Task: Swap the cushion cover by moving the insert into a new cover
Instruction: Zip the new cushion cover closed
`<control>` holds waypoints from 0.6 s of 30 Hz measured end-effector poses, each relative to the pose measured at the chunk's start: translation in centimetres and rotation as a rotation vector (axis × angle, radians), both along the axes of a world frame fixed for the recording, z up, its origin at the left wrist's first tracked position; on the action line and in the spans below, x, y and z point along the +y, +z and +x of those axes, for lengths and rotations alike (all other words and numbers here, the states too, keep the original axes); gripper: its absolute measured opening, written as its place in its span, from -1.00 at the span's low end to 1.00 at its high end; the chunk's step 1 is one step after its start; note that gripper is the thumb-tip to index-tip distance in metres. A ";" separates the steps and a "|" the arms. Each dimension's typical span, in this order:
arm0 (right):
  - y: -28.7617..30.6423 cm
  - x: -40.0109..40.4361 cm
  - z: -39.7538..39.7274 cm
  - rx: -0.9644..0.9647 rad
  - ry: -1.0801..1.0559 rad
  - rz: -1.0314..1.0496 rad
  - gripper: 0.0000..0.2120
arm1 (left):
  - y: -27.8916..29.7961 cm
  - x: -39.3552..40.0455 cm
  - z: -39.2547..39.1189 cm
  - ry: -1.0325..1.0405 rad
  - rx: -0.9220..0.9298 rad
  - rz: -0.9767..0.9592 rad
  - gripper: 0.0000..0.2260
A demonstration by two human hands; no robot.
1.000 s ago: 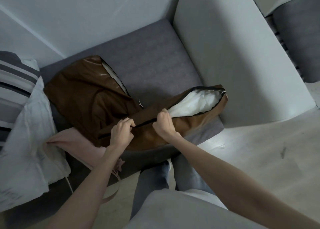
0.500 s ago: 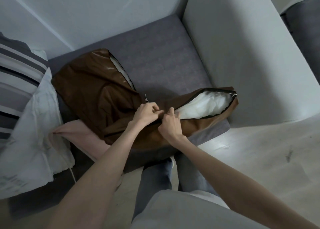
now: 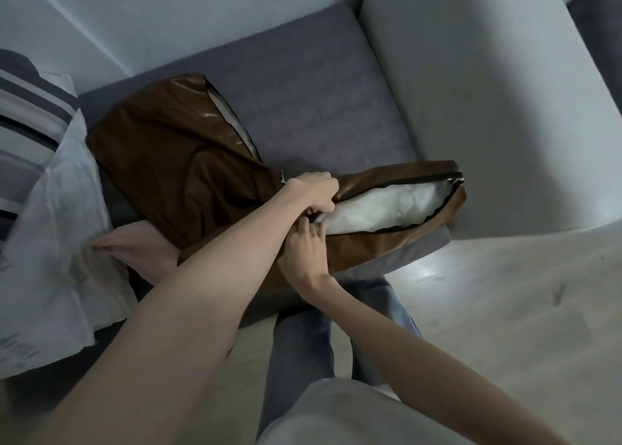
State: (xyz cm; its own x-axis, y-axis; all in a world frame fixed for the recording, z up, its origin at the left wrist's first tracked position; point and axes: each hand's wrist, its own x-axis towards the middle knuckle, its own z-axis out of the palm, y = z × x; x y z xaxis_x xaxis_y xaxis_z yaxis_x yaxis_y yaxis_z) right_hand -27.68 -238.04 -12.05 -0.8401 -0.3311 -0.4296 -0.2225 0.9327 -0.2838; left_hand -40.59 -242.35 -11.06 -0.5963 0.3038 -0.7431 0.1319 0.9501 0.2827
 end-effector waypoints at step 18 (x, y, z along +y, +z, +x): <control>-0.6 6.6 -2.8 0.014 -0.228 -0.116 -0.83 | -1.7 -2.5 1.8 0.529 -0.014 0.374 -0.70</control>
